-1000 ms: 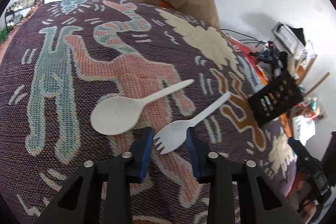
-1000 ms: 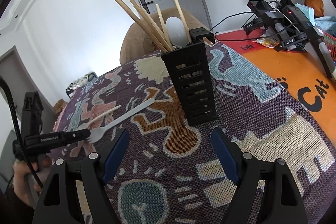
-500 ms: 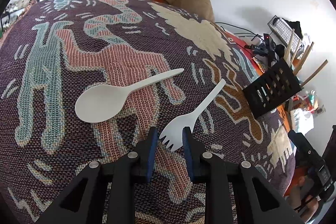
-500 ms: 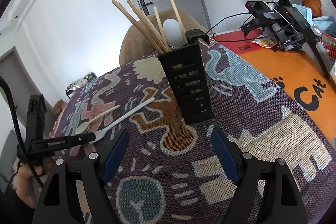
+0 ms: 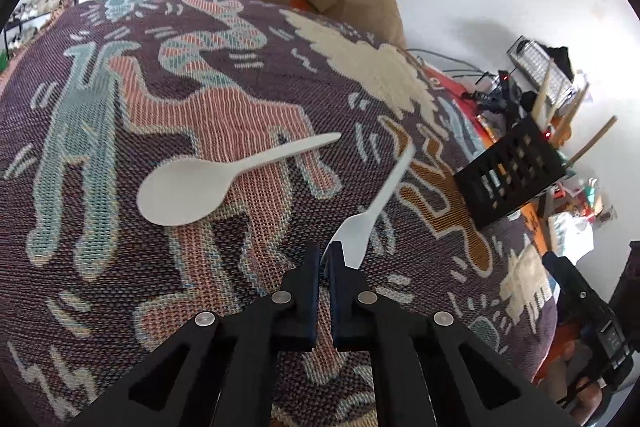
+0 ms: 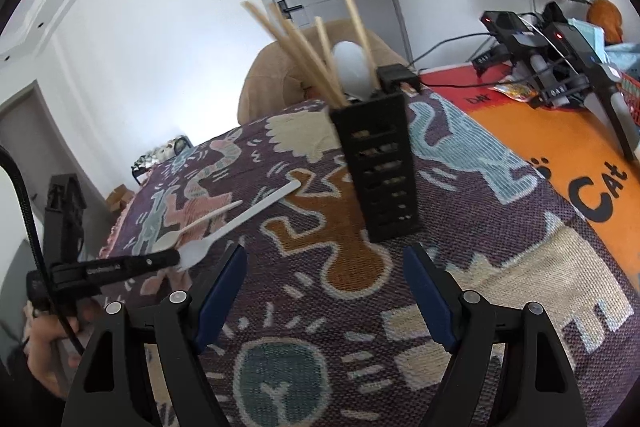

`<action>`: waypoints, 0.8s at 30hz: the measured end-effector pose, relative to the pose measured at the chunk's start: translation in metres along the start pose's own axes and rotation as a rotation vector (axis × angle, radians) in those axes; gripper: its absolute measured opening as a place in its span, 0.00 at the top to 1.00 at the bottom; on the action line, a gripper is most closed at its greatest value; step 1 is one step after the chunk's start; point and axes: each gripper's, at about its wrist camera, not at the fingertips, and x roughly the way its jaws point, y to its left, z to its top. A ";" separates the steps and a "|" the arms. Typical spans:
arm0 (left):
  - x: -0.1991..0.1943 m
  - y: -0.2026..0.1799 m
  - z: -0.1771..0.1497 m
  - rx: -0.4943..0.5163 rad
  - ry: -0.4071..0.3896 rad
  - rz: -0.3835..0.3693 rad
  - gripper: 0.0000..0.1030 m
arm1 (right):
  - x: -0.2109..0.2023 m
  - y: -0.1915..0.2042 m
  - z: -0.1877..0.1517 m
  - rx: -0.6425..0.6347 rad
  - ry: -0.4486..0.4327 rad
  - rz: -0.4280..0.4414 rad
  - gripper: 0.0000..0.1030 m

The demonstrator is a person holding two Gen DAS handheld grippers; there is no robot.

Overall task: Organize utensils
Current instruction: 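Lift the fork with the left tool while the right tool grasps the white spoon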

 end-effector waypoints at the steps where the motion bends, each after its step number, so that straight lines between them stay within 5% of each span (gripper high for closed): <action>1: -0.006 0.000 0.000 0.004 -0.011 -0.005 0.97 | 0.001 0.005 0.000 -0.015 0.003 0.006 0.23; 15: -0.099 0.037 0.010 -0.026 -0.220 0.031 0.99 | 0.047 0.115 0.017 -0.397 0.064 0.102 0.23; 24: -0.132 0.072 0.003 -0.097 -0.295 0.041 0.99 | 0.095 0.162 0.034 -0.603 0.149 0.084 0.26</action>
